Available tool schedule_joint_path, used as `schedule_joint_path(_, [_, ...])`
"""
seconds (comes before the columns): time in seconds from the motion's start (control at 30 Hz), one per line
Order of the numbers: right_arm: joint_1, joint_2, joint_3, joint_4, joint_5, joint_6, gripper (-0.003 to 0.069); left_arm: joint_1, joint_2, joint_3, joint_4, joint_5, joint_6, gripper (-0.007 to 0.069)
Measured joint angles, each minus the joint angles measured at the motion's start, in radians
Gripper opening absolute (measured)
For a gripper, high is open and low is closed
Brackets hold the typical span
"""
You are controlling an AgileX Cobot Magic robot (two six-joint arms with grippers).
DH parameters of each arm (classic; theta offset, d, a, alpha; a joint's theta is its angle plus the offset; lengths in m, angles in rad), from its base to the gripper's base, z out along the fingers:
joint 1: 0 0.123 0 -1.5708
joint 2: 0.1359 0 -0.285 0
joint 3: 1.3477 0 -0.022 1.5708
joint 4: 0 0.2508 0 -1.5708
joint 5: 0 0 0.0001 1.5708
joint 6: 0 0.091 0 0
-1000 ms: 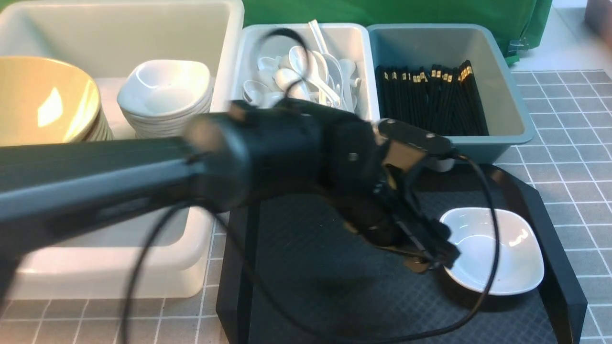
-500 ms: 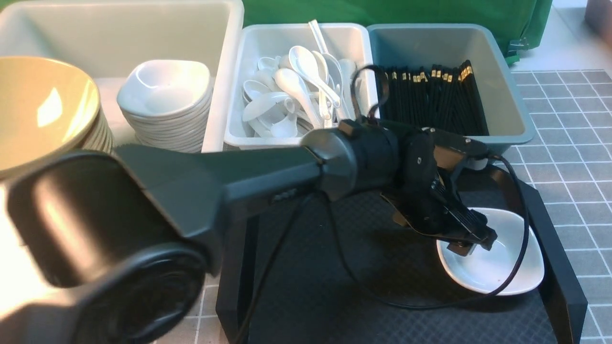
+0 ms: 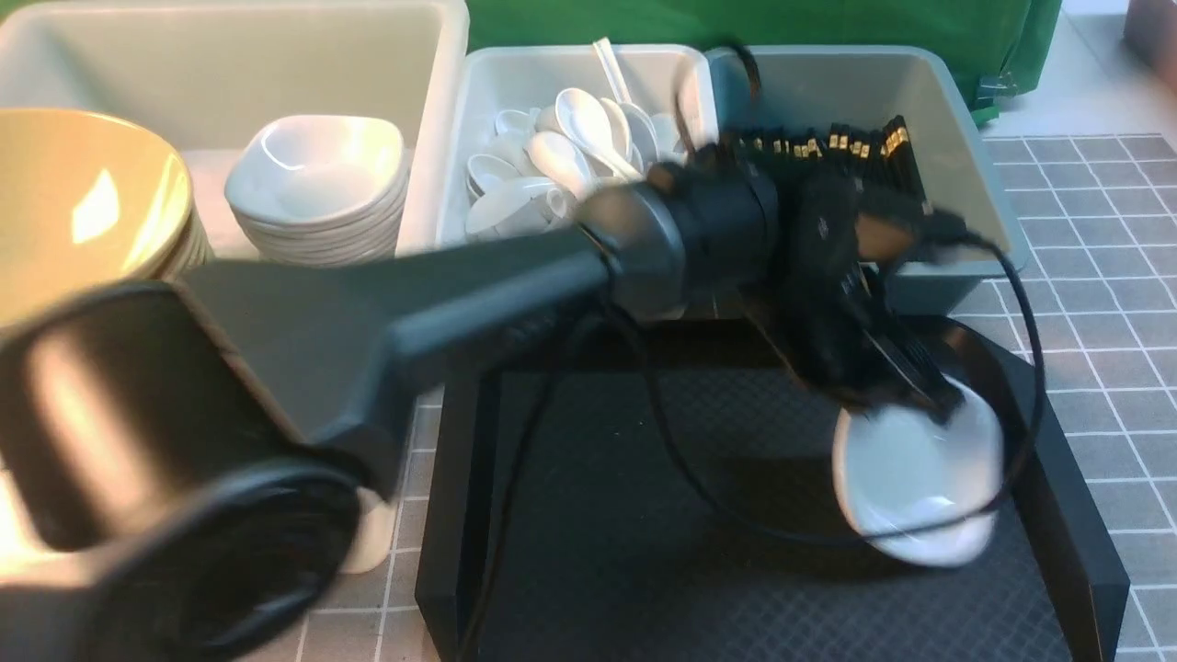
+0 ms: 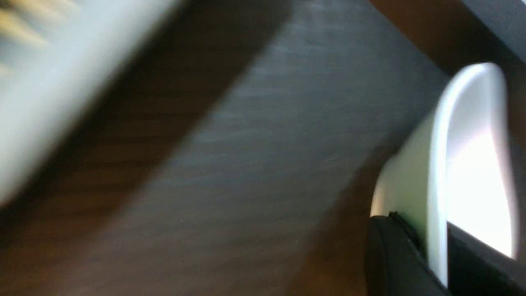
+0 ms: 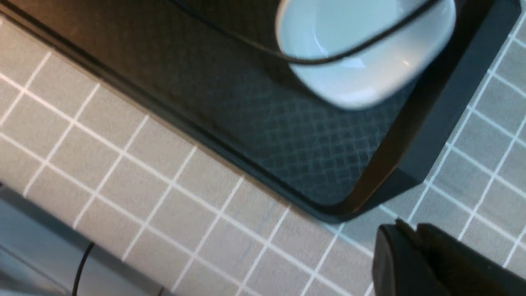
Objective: On grey table put chopsticks spoon bowls plates into blue grey white boxes.
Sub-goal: 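Grasp the small white bowl on the black tray by its rim with the left gripper, then place the white bowl into the white bin with the other dishes with the left gripper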
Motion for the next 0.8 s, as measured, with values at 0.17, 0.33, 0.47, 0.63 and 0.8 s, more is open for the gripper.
schedule_joint_path(0.17, [0.0, 0.033, -0.028, 0.033, -0.052, -0.032, 0.0078, 0.092, -0.221, -0.005, 0.11, 0.101, 0.0, 0.0001])
schedule_joint_path(0.33, [0.0, 0.137, -0.12, 0.184, -0.098, -0.175, 0.0078, 0.245, -0.447, -0.007, 0.182, 0.202, -0.005, 0.0001])
schedule_joint_path(0.47, [0.018, 0.244, -0.185, 0.301, -0.143, -0.281, 0.0078, 0.43, -0.555, -0.012, 0.2, 0.267, -0.006, 0.0001])
schedule_joint_path(0.63, [0.085, 0.341, -0.234, 0.332, -0.188, -0.321, 0.0078, 0.63, -0.582, -0.014, 0.194, 0.287, -0.006, 0.0001])
schedule_joint_path(0.8, [0.159, 0.427, -0.25, 0.344, -0.217, -0.343, 0.0078, 0.79, -0.505, -0.014, 0.112, 0.232, 0.026, 0.0001])
